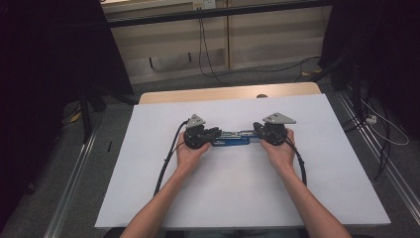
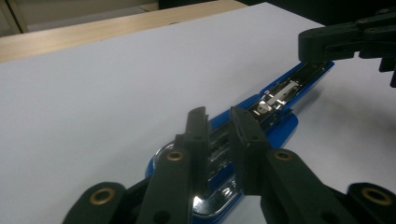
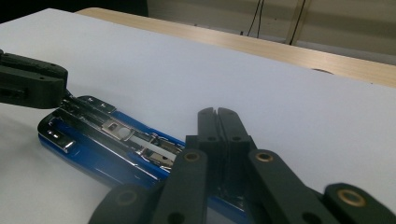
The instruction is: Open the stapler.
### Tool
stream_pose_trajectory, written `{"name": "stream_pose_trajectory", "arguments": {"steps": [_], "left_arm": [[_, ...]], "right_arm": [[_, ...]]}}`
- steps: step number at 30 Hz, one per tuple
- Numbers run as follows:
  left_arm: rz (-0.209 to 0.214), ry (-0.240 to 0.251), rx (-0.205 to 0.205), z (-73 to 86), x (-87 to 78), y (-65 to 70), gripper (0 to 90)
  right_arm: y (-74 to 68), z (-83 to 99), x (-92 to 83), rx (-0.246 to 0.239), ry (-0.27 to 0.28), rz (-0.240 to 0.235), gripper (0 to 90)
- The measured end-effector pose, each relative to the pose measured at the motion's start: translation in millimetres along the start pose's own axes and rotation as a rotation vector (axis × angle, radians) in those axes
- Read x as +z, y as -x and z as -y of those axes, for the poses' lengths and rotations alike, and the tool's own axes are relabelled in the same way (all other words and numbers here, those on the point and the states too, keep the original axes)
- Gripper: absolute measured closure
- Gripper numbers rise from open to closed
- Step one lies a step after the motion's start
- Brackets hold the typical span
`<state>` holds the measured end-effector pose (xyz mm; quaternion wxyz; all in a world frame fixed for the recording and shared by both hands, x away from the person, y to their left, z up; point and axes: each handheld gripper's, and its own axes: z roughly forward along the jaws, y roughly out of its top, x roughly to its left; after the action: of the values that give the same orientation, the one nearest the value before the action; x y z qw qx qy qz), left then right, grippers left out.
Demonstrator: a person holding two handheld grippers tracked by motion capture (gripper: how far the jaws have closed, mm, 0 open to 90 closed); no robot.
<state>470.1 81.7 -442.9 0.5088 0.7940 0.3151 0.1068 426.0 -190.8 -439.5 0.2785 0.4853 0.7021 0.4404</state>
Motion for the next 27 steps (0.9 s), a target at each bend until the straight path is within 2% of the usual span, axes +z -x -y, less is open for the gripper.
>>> {"name": "stream_pose_trajectory", "arguments": {"steps": [4,8,11,13,15,17,19,22,27], "left_arm": [[-0.004,0.026,-0.022,-5.3,-4.9,3.0,63.1],[-0.023,0.006,-0.019,-5.5,-8.7,1.7,47.2],[-0.025,-0.001,-0.057,-3.3,-11.2,0.5,35.8],[-0.045,-0.019,-0.047,-3.2,-14.0,0.6,27.9],[-0.051,-0.016,-0.039,-4.7,-18.1,-0.6,22.2],[-0.061,-0.014,-0.025,-6.8,-22.8,-1.9,18.8],[-0.069,-0.017,-0.011,-7.8,-26.9,-2.3,15.4],[-0.075,-0.007,-0.004,-7.2,-32.5,-2.5,8.2],[-0.061,0.015,0.009,-4.2,-45.4,0.6,5.4]], "right_arm": [[0.0,-0.9,-1.5,0.012,0.008,-0.015,84.6],[0.1,-2.2,-3.9,0.025,0.013,-0.025,76.8],[0.3,-2.4,-4.9,0.026,0.014,-0.029,64.6],[0.6,-2.6,-4.8,0.028,0.014,-0.027,54.7],[1.0,-3.6,-4.6,0.029,0.018,-0.021,45.2],[1.2,-4.0,-5.0,0.036,0.020,-0.020,35.6],[1.0,-3.6,-5.4,0.037,0.010,-0.023,29.7],[0.2,-3.6,-7.1,0.014,-0.003,-0.037,19.6],[0.0,-6.7,-15.1,0.012,0.026,-0.055,11.2]]}}
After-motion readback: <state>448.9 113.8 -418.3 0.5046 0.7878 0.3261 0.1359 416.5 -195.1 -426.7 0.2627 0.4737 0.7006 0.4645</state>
